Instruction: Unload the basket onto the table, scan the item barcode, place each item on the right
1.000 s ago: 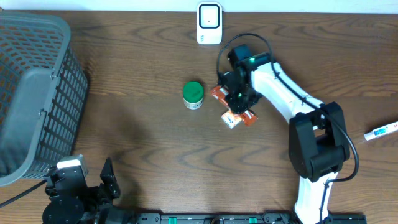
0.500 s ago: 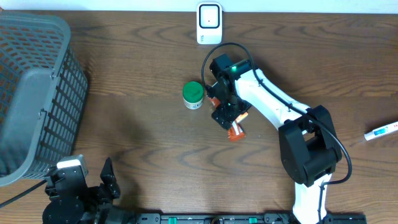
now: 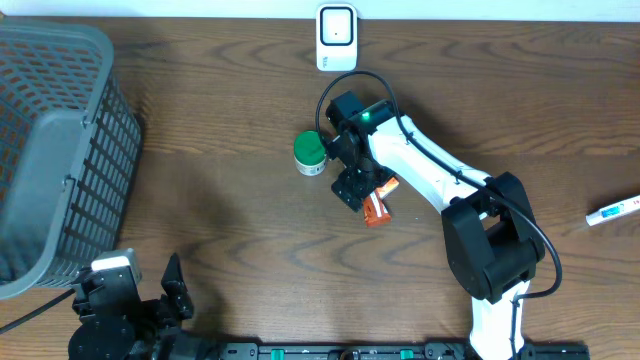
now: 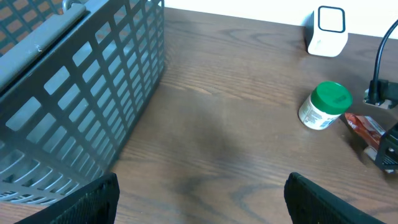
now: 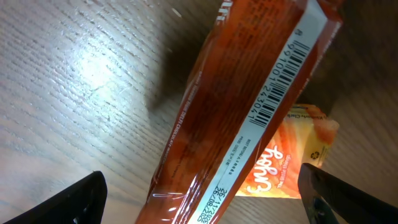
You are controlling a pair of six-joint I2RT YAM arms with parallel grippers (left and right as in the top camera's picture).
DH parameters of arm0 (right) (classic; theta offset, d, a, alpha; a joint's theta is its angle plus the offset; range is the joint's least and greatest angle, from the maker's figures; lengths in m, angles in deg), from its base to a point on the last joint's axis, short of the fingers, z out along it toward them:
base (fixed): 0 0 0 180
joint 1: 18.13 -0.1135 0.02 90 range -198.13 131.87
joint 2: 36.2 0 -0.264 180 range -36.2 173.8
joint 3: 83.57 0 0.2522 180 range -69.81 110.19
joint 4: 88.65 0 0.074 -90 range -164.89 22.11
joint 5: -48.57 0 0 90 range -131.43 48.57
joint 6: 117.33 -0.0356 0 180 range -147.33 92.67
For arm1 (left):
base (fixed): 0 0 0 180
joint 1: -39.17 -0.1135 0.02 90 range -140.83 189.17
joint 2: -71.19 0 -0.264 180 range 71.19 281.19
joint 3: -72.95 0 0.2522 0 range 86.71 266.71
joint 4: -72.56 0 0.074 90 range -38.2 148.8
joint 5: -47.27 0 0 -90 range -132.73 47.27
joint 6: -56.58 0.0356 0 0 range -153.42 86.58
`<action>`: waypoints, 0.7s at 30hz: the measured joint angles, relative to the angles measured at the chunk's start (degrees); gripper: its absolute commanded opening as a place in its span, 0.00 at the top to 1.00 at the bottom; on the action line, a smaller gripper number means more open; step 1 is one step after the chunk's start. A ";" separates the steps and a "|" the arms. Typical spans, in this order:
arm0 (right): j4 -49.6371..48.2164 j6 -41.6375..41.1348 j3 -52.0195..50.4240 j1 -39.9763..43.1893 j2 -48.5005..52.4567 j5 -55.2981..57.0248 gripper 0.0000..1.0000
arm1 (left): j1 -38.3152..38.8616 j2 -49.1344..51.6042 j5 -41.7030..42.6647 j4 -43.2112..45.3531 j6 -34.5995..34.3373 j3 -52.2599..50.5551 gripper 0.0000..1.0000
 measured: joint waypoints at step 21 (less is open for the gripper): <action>4.61 -24.06 0.90 9.90 -22.01 -29.99 0.01 | 0.00 0.00 0.00 0.02 0.00 0.00 0.15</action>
